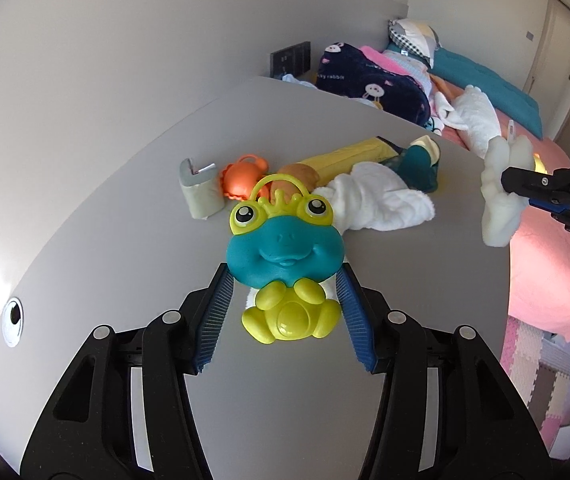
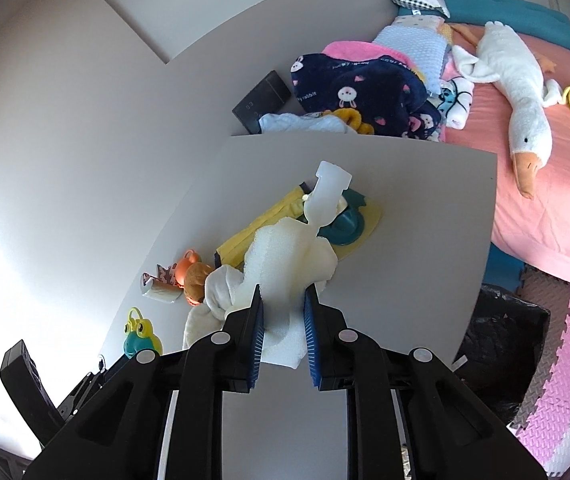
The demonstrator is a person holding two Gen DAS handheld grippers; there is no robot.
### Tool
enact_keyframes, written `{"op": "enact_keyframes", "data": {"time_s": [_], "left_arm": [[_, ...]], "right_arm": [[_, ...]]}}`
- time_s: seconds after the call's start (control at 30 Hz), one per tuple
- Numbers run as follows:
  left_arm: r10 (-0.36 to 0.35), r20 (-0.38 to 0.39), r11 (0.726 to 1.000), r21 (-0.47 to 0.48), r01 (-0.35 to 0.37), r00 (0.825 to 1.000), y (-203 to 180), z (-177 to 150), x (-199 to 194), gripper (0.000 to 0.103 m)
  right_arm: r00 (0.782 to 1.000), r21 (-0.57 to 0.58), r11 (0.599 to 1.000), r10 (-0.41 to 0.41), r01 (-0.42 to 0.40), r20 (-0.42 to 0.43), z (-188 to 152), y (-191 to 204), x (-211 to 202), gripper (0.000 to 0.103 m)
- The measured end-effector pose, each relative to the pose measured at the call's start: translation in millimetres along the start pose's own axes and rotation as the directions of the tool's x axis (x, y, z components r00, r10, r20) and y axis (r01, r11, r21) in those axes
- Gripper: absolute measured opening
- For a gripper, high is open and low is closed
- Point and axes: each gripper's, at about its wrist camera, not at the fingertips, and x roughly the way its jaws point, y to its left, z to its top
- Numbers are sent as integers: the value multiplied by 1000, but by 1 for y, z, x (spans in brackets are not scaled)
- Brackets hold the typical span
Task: Collect trash
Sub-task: 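Lift the frog and white foam toy and carry them toward the bin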
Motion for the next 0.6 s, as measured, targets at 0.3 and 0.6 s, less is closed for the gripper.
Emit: {"op": "enact_keyframes", "data": {"time_s": [0.3,0.6], "left_arm": [[-53,12,997,65,52,999,-52,6,-6,53],[-103,19,985,139,100,994,-105,12,-10,53]], "right_arm": [[998,22,999,-31,30,51,1,-37,-38,20],[993,71,996,-63,56,97,0,-79,-65,20]]}}
